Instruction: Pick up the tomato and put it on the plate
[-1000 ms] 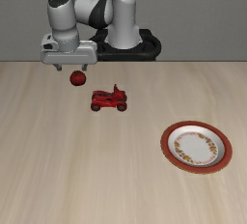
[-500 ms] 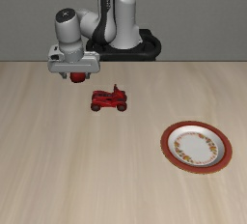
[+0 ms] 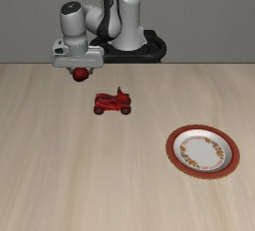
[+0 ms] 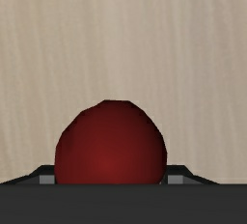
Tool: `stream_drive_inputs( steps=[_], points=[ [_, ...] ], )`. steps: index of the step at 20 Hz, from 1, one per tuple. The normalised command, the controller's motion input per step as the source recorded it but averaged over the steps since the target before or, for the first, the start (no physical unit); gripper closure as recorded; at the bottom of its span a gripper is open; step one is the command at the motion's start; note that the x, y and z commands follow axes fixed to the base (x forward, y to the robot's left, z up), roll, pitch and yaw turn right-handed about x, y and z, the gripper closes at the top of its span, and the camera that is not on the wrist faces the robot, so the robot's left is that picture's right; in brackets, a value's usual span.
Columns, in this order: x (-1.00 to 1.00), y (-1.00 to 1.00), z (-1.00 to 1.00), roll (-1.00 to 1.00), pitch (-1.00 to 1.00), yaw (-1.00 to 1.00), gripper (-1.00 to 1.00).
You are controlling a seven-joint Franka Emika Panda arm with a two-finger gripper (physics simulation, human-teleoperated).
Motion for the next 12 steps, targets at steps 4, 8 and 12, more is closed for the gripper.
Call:
stream_drive_inputs(
  steps=[4,8,12],
  points=[
    [0.00,0.00,0.00,0.00,0.00,0.00,1.00],
    [0.00,0.00,0.50,0.00,0.00,0.00,1.00],
    [0.00,0.00,1.00,0.00,0.00,0.00,1.00]
  ],
)
